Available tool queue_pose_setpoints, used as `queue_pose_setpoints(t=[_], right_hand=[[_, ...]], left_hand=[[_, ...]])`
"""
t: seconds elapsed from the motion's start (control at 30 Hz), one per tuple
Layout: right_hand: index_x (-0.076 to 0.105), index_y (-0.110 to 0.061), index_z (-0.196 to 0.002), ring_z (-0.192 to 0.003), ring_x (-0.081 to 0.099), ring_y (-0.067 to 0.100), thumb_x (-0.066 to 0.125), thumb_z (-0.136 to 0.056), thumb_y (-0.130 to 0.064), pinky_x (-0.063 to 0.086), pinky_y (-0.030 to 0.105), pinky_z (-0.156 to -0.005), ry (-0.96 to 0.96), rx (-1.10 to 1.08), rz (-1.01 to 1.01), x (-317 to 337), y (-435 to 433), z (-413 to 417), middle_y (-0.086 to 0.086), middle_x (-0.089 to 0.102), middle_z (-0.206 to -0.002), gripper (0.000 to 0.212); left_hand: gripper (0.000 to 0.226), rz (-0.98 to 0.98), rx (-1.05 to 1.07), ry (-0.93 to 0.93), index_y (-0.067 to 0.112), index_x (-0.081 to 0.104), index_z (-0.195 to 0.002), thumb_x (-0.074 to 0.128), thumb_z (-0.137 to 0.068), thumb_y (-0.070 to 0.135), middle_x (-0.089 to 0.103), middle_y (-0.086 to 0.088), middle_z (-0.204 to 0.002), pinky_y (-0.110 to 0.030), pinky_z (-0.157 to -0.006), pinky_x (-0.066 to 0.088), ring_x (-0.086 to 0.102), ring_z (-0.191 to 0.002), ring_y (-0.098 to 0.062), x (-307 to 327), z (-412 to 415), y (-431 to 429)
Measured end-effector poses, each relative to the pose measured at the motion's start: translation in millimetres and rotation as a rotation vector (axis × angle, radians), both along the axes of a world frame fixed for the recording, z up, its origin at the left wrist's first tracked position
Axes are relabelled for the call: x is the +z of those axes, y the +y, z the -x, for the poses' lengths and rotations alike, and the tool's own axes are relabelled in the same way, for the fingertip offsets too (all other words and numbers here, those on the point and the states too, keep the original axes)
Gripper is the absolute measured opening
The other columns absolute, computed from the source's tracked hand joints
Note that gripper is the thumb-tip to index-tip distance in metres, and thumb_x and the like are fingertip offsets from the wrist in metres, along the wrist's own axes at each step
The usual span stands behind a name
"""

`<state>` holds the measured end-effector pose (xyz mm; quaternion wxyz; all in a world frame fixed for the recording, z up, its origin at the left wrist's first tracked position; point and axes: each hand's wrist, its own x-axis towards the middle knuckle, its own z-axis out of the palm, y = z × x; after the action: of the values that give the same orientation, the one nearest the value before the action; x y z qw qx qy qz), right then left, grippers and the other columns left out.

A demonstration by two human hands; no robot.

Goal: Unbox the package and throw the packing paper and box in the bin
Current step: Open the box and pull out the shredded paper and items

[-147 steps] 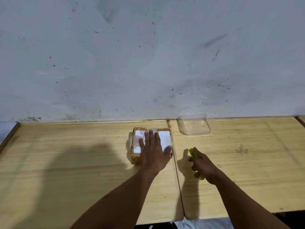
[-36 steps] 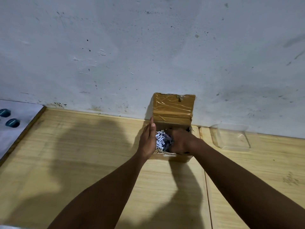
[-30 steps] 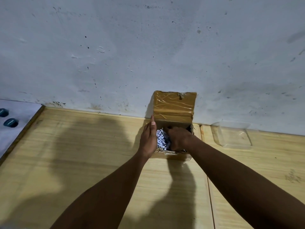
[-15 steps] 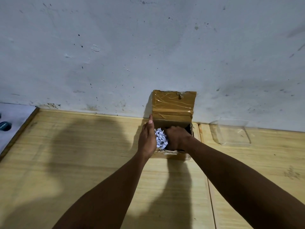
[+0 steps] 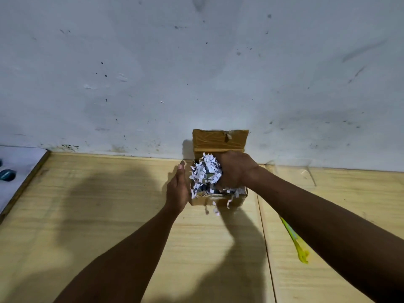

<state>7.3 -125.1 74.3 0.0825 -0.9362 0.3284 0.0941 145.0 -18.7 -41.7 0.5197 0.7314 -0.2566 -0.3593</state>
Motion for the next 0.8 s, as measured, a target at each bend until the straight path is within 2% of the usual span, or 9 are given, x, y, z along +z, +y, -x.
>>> queue_pose_setpoints(t=[0.17, 0.2, 0.27, 0.33, 0.4, 0.47, 0.57, 0.7, 0.8], right_hand=[[0.052, -0.034, -0.122, -0.103, 0.065, 0.03, 0.069, -0.067, -0.055, 0.055, 0.038, -0.077, -0.072, -0.009, -0.016, 11.8, 42.3, 38.2, -0.001, 0.067, -0.115, 0.061], [0.051, -0.034, -0.124, -0.104, 0.065, 0.03, 0.066, -0.069, -0.054, 0.055, 0.039, -0.077, -0.074, 0.006, -0.02, 7.6, 53.4, 45.3, -0.002, 0.066, -0.116, 0.06], [0.047, -0.033, -0.129, -0.105, 0.064, 0.028, 0.065, -0.071, -0.054, 0.055, 0.038, -0.079, -0.057, 0.037, -0.038, -5.0, 79.0, 59.0, -0.003, 0.063, -0.119, 0.064], [0.044, -0.033, -0.134, -0.104, 0.065, 0.028, 0.068, -0.069, -0.053, 0.052, 0.036, -0.078, -0.003, 0.057, -0.069, -23.9, 102.1, 70.1, -0.003, 0.062, -0.119, 0.071], [0.043, -0.031, -0.134, -0.099, 0.066, 0.03, 0.069, -0.069, -0.052, 0.051, 0.036, -0.076, 0.069, 0.047, -0.091, -48.7, 119.1, 76.3, 0.0, 0.06, -0.114, 0.074], [0.041, -0.027, -0.136, -0.098, 0.064, 0.032, 0.069, -0.07, -0.051, 0.05, 0.037, -0.076, 0.132, 0.034, -0.082, -75.8, 132.3, 79.6, 0.003, 0.058, -0.114, 0.076], [0.032, -0.026, -0.144, -0.106, 0.057, 0.031, 0.072, -0.071, -0.05, 0.047, 0.037, -0.073, 0.146, 0.016, -0.036, -113.0, 147.3, 84.3, 0.004, 0.052, -0.124, 0.087], [0.014, -0.031, -0.152, -0.132, 0.035, 0.032, 0.074, -0.07, -0.054, 0.045, 0.048, -0.092, 0.099, -0.019, -0.072, -133.3, 152.3, 87.7, 0.004, 0.033, -0.146, 0.104], [0.0, -0.032, -0.155, -0.145, 0.017, 0.034, 0.074, -0.069, -0.056, 0.03, 0.06, -0.108, 0.085, -0.055, -0.134, -135.1, 152.0, 89.7, 0.006, 0.019, -0.157, 0.116]], left_hand=[[0.046, -0.084, -0.041, -0.213, 0.024, 0.053, -0.14, 0.029, -0.105, 0.042, 0.06, 0.0, -0.135, -0.021, -0.092, 0.037, 0.054, -0.118, -0.01, -7.4, 8.6, 49.0], [0.042, -0.108, -0.088, -0.28, 0.023, 0.052, -0.141, 0.033, -0.105, 0.038, 0.059, 0.001, -0.137, -0.023, -0.095, 0.039, 0.053, -0.123, -0.011, -14.3, 10.8, 59.5], [0.043, -0.155, -0.235, -0.434, 0.021, 0.047, -0.144, 0.044, -0.102, 0.029, 0.055, -0.003, -0.142, -0.037, -0.104, 0.043, 0.05, -0.131, -0.022, -31.3, 15.0, 81.4], [0.061, -0.22, -0.359, -0.597, 0.018, 0.042, -0.147, 0.04, -0.088, 0.031, 0.051, -0.009, -0.144, -0.048, -0.103, 0.043, 0.047, -0.133, -0.031, -52.5, 19.9, 103.1], [0.072, -0.317, -0.467, -0.718, 0.018, 0.034, -0.151, 0.034, -0.082, 0.036, 0.035, -0.008, -0.156, -0.05, -0.11, 0.029, 0.029, -0.146, -0.031, -57.5, 28.1, 121.0], [0.071, -0.391, -0.581, -0.807, 0.02, 0.024, -0.155, 0.044, -0.087, 0.029, 0.019, -0.005, -0.163, -0.053, -0.116, 0.016, 0.012, -0.151, -0.029, -61.6, 34.9, 137.1], [0.07, -0.429, -0.669, -0.966, 0.019, 0.025, -0.154, 0.038, -0.086, 0.031, 0.017, -0.009, -0.163, -0.058, -0.115, 0.02, 0.014, -0.15, -0.033, -75.4, 34.0, 153.5], [0.066, -0.434, -0.732, -1.049, 0.023, 0.02, -0.155, 0.023, -0.092, 0.042, 0.013, -0.007, -0.164, -0.053, -0.116, 0.018, 0.008, -0.151, -0.03, -84.2, 25.0, 162.0], [0.07, -0.456, -0.773, -1.016, 0.024, 0.011, -0.156, 0.008, -0.091, 0.049, 0.002, -0.004, -0.165, -0.051, -0.119, 0.009, -0.003, -0.152, -0.028, -77.0, 23.3, 160.8]])
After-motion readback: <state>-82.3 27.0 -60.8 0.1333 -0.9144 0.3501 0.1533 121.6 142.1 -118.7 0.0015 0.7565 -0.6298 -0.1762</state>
